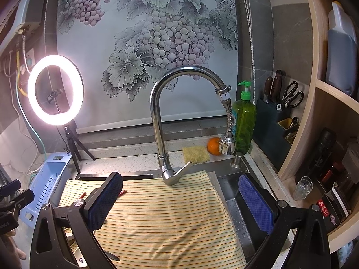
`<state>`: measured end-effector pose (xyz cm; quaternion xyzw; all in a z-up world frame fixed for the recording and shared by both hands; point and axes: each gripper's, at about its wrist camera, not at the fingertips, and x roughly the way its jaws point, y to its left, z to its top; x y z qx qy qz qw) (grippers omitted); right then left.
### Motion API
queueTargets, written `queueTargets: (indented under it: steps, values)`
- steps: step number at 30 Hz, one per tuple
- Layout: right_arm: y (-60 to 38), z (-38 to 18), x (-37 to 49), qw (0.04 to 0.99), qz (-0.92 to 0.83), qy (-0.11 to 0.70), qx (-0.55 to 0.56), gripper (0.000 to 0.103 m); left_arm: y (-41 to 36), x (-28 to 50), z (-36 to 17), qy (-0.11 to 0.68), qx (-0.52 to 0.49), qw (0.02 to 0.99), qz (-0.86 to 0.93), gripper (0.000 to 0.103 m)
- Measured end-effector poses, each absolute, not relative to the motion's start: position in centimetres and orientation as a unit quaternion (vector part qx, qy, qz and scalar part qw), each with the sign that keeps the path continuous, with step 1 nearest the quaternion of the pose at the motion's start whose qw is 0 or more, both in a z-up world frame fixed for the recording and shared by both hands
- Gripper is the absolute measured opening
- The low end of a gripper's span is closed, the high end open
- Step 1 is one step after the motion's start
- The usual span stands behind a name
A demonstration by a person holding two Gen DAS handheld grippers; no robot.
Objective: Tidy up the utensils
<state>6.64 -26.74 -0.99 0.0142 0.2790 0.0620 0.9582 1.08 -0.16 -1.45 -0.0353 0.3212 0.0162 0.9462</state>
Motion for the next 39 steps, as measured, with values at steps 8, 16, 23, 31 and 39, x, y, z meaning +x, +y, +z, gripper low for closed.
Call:
queueTargets:
  steps: [8,16,23,31,39]
  values:
    - [-26.68,-1.22,6.64,0.958,0.061,0.279,0.015,0.102,-0.47,1.18,-1.43,0.323,-0.034,0.946,0.015,0.08]
    - [-26.74,-1.23,6.75,0.958,0.062,0.28,0.016,0.102,-0.63,1.23,-1.42,0.323,-0.034,0.946,0.015,0.08]
    - [-26.81,-1.4,6.84,0.957,0.062,0.282,0.017,0.102,-0.67,1.26,-1.38,0.324,-0.033,0.945,0.015,0.08]
    - [-26.73,-1.54,7.04,0.956,0.063,0.285,0.017,0.102,-0.69,1.28,-1.36,0.324,-0.033,0.945,0.016,0.08]
    - [-26.43,-1.74,7.33,0.955,0.065,0.289,0.016,0.102,-0.91,1.33,-1.52,0.326,-0.034,0.945,0.017,0.08]
